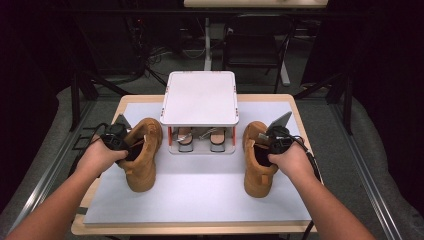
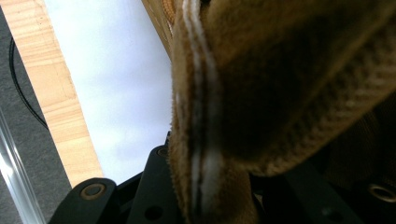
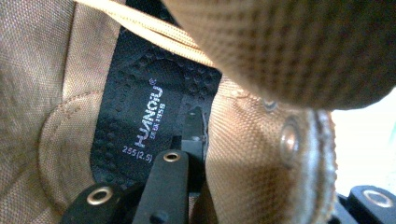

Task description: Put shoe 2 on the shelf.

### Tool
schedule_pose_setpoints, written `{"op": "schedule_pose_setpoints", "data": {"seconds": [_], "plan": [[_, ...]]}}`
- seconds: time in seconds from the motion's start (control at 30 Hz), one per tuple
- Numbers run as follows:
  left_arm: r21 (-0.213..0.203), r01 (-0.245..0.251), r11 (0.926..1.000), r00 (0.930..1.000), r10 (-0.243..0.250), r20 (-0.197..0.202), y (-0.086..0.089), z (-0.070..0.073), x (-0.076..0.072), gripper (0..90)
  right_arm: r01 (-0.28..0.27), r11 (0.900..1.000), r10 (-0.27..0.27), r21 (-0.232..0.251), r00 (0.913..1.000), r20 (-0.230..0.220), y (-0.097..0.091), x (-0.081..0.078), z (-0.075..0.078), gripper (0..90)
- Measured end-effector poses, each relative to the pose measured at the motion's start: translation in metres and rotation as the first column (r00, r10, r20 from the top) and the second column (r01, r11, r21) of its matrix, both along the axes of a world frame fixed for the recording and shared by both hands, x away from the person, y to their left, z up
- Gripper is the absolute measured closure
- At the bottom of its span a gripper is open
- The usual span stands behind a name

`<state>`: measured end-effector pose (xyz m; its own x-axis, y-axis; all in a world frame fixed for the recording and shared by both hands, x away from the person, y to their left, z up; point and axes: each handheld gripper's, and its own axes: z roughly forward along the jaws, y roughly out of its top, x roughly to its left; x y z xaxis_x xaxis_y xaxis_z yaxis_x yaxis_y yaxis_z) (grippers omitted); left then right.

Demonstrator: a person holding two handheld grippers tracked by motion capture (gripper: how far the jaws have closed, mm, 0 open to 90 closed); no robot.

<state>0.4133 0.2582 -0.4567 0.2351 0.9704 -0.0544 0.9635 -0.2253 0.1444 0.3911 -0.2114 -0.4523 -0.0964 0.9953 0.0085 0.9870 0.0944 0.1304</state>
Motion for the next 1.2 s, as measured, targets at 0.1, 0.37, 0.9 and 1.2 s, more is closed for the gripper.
{"op": "schedule_pose_setpoints", "data": {"seconds": [0.1, 0.37, 0.9, 1.2], "plan": [[0.006, 0.003, 1.0, 1.0, -0.003, 0.003, -0.0005, 0.0, -0.0001, 76.1, -0.019, 0.9998, 0.018, -0.008, 0.9997, -0.015, 0.0, 0.0009, 0.0008, 77.5], [0.003, -0.001, 1.0, 1.0, 0.001, -0.007, 0.0008, 0.0005, 0.0015, 78.9, -0.039, 0.9991, 0.039, -0.017, 0.9991, -0.019, 0.0011, 0.0014, 0.0015, 78.7], [-0.013, -0.008, 0.9999, 1.0, 0.008, -0.003, 0.0032, 0.0006, 0.0011, 81.6, -0.035, 0.9994, 0.035, -0.008, 0.9993, 0.011, 0.0017, -0.0016, 0.0017, 82.2], [-0.019, -0.026, 0.9995, 0.9996, 0.026, -0.003, 0.0031, 0.0006, 0.0016, 83.0, -0.045, 0.9989, 0.045, -0.009, 0.9989, 0.01, 0.0005, -0.002, 0.0022, 83.3]]}}
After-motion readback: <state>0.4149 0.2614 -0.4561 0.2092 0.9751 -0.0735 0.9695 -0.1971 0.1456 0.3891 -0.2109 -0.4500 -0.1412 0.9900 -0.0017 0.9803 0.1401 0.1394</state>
